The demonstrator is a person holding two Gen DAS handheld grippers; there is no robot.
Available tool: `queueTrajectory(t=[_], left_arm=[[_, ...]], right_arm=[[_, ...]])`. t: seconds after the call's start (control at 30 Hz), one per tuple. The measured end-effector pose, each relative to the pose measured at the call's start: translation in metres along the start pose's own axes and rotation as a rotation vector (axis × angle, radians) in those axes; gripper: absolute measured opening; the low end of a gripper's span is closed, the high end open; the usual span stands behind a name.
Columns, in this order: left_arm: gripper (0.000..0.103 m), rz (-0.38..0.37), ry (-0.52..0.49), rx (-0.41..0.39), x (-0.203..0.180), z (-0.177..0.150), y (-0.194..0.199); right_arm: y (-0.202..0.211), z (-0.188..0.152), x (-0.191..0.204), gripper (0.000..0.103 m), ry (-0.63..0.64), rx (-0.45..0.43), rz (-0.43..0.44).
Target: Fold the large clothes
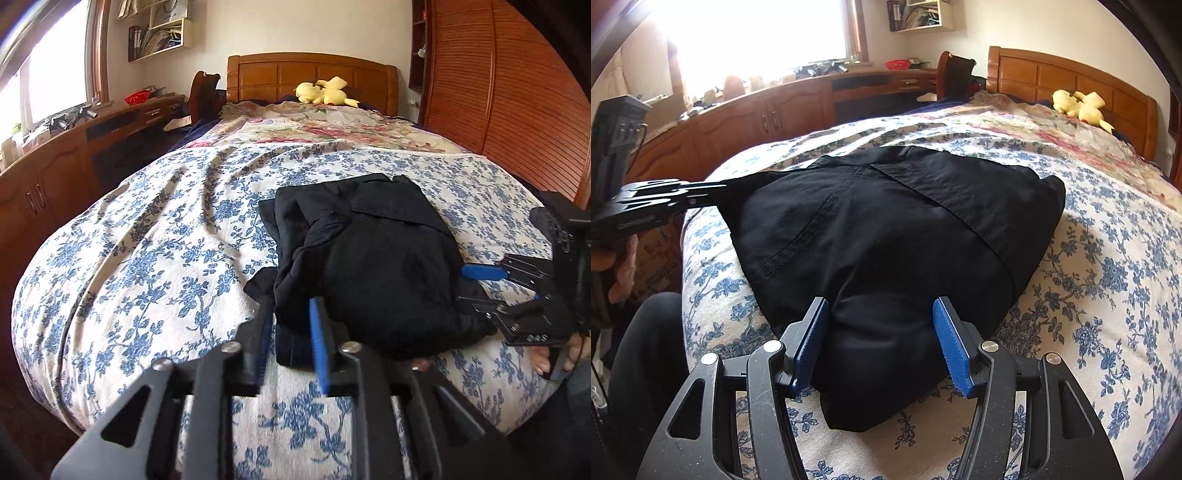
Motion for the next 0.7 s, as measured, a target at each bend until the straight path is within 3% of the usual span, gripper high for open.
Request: queueTrajectory(t=[0.27,0.47,0.7], left_arm=[[0.035,-0.033,-0.031,0.044,-0.003,-0.018,0.007],[0.037,-0.029,-0.024,0.102,-0.002,-0.03,-0.013],[0.037,-0.02,-0.028,0.112,0.003,-0.033,-0.028]], right_arm=[[-0.001,0.001,0.0,0.061,0.0,-0.001,-0.002],[0.0,0.002,0.0,0.062,-0.003,-0.003,-0.005],[0.012,0.013,-0.015,0.062,-0.038,-0.014,0.002]])
Point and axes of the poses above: each gripper's, at about its wrist camera, not at the fingertips, and y roughly against the way its jaws point, x to its left, z to its top, the point moved 2 cm from there along -y, roughly the way its jaws point, and after that the axes turned 6 degrees about -x, right-handed, at the moved point
